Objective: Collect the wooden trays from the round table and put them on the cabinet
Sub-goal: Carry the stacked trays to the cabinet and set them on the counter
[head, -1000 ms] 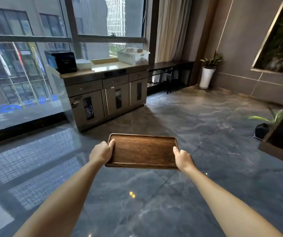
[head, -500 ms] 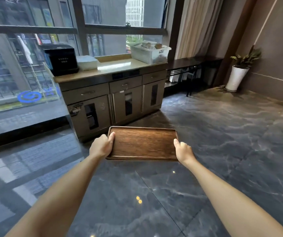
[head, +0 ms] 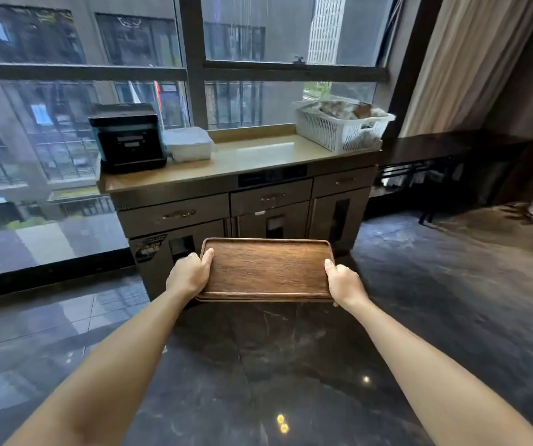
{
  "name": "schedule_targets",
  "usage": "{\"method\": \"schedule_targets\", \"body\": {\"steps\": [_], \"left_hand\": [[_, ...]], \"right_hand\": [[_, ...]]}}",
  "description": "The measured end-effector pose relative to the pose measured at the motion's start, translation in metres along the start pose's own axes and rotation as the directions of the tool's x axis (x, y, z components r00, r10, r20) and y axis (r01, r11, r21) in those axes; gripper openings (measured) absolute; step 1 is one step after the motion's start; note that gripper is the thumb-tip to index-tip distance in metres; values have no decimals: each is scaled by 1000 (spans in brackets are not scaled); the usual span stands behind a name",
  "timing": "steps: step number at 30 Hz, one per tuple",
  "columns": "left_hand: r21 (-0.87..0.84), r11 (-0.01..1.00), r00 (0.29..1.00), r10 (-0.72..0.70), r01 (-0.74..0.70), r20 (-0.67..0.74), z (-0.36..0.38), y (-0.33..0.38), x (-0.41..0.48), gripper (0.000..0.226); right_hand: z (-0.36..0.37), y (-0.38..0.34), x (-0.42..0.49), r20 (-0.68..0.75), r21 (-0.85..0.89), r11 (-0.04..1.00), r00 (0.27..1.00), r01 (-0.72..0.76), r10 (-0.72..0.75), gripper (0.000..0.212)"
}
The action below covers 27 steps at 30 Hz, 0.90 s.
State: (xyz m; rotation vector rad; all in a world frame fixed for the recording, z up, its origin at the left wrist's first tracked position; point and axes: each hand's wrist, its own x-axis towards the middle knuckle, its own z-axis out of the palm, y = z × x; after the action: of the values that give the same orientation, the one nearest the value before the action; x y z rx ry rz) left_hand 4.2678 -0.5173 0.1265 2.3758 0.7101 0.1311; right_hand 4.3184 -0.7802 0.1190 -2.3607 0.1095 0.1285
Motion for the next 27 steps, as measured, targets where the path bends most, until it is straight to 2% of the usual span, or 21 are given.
{"method": "schedule_targets", "body": {"steps": [8, 12, 20, 27], "left_hand": [[19, 999, 998, -46, 46, 33, 74, 62, 212, 59], [5, 997, 997, -72, 72, 40, 90, 104, 338, 59], [-7, 997, 997, -77, 76, -17, 91, 195, 537, 62], [14, 990, 987, -142, 143, -79, 131, 227, 685, 59]], "right_hand": [[33, -25, 238, 60, -36, 999, 998, -2, 4, 60], [45, -65, 368, 87, -56, 998, 996, 1, 4, 60], [33, -153, 584, 89, -47, 997, 994, 66, -62, 56], [71, -190, 764, 163, -66, 988, 979, 138, -126, 51]]}}
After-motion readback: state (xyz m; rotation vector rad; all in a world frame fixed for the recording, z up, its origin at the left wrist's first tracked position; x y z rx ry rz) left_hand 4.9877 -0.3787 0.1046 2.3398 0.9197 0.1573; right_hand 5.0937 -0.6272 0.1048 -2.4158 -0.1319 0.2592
